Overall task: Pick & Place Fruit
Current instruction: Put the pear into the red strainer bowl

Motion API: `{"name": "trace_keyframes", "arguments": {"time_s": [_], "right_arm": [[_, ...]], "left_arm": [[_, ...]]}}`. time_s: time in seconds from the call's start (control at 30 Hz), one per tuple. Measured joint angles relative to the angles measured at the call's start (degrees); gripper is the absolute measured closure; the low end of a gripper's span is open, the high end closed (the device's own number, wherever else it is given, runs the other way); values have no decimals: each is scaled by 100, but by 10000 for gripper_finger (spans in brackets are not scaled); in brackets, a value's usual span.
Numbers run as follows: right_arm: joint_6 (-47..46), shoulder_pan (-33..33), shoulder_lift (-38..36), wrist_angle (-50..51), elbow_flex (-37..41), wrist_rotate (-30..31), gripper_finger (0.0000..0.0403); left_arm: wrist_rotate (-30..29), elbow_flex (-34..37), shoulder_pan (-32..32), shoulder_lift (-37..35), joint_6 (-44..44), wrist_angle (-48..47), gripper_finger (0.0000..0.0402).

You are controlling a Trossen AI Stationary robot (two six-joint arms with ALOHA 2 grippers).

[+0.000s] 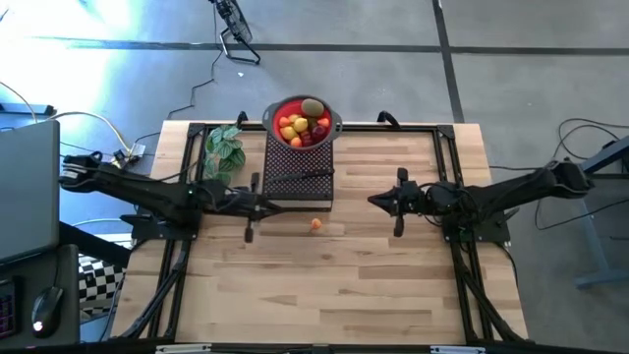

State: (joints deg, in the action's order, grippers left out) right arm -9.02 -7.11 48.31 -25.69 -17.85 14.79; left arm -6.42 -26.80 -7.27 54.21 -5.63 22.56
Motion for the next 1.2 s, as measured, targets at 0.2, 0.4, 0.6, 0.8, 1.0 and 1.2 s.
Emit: {"name": "trace_keyframes", "arguments": {"time_s": [0.2,0.4,0.6,0.8,1.0,1.2], "right_arm": [[-234,-24,653,-1174,6,-15,400],[-491,-268,1436,-2231,2,0,400],[-474,-485,2109,-2713,-118,539,400],[-156,-424,2630,-2076,-835,655,400],[-146,-407,3213,-750,-1761,653,400],[-180,-413,3834,312,-2555,640,400]], "left_arm": [[149,469,13,-896,5,-321,398],[101,902,15,-1674,-76,-324,398],[5,1014,15,-2414,-314,-672,398],[-137,1014,15,-2905,-312,-1146,398],[-137,1014,15,-3018,-400,-1262,398],[-137,1012,15,-3012,-483,-1478,398]]}}
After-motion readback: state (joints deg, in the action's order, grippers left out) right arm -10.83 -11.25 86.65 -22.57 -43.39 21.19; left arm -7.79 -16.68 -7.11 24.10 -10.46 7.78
